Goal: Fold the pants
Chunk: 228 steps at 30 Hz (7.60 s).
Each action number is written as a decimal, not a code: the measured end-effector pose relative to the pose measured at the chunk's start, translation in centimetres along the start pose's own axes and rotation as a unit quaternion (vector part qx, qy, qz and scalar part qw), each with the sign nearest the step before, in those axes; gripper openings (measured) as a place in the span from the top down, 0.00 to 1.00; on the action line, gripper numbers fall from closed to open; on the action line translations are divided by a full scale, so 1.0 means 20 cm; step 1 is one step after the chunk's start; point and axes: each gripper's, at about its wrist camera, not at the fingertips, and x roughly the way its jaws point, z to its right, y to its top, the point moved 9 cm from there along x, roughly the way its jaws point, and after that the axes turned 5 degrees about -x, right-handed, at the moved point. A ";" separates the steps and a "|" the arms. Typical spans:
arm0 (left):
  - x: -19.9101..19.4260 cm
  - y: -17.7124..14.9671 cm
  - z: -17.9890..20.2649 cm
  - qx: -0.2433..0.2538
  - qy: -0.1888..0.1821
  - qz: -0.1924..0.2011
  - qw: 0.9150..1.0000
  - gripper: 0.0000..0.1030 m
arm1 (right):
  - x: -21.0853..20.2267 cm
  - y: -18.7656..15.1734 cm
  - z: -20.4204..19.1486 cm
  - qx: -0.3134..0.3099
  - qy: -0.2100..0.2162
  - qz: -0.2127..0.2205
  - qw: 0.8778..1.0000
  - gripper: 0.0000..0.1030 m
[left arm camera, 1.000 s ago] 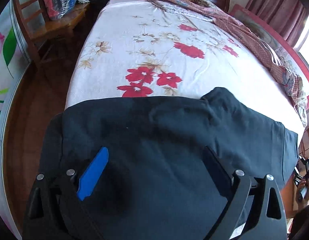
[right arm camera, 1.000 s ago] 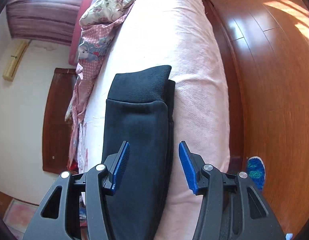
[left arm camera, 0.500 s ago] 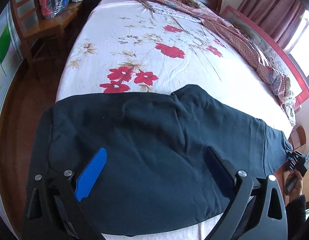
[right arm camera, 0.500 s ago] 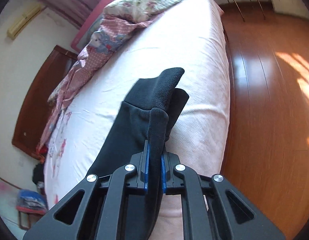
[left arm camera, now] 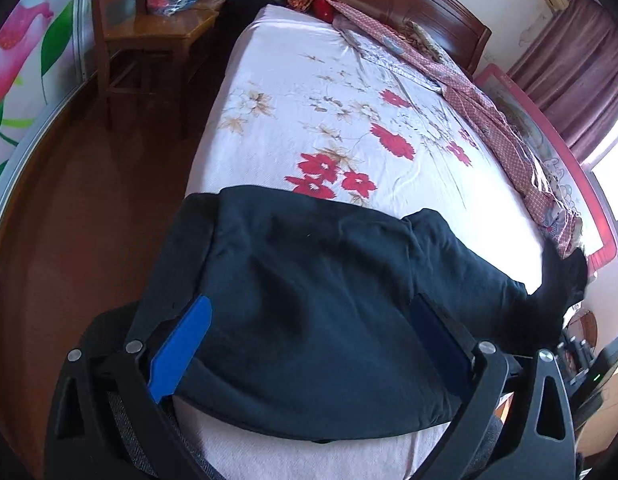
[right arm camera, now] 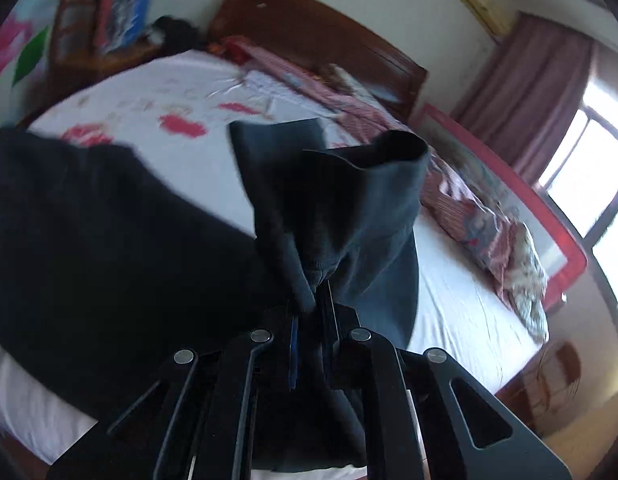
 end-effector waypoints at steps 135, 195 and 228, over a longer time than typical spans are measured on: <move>-0.11 -0.54 0.79 0.051 -0.323 -0.197 0.924 0.10 | 0.08 -0.16 0.22 0.457 0.184 -0.092 0.866 0.65; 0.21 -0.73 1.22 0.240 -0.291 -0.194 0.906 0.03 | 0.01 -0.53 0.80 0.662 0.218 0.059 0.715 0.56; 0.05 -0.87 1.19 0.371 -0.264 -0.133 0.880 0.02 | 0.09 -0.85 0.83 0.743 0.264 0.060 0.612 0.15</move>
